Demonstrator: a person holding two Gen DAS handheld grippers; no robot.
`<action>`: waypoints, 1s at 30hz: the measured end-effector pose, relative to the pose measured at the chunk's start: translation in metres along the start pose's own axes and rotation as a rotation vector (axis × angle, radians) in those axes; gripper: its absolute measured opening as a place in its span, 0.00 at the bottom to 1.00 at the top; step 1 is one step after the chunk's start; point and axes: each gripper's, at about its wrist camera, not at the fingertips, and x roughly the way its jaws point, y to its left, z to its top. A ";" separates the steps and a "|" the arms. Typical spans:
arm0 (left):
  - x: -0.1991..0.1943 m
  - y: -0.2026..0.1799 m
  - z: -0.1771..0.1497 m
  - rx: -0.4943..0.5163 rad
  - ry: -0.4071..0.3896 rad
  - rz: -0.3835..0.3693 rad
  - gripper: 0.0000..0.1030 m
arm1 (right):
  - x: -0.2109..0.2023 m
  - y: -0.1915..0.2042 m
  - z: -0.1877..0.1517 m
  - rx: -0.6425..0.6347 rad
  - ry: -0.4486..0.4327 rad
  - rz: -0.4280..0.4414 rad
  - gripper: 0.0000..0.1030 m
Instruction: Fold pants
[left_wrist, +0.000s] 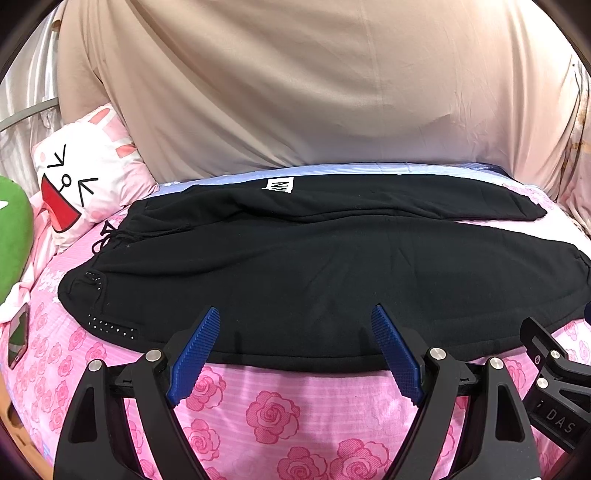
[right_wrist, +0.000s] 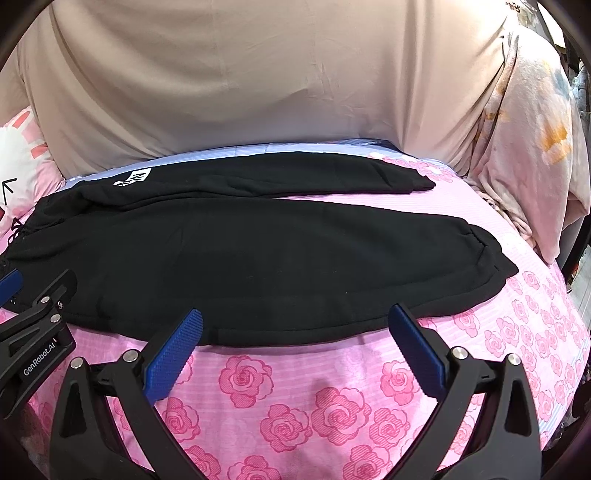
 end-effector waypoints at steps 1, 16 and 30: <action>0.000 0.000 0.000 0.000 0.001 -0.001 0.79 | 0.000 0.000 0.000 0.000 0.001 0.000 0.96; 0.002 -0.001 -0.001 0.004 0.006 0.003 0.79 | 0.001 0.002 0.000 0.000 0.001 0.000 0.96; 0.002 -0.001 -0.002 0.004 0.010 0.002 0.79 | 0.000 0.002 0.001 0.001 0.002 0.000 0.96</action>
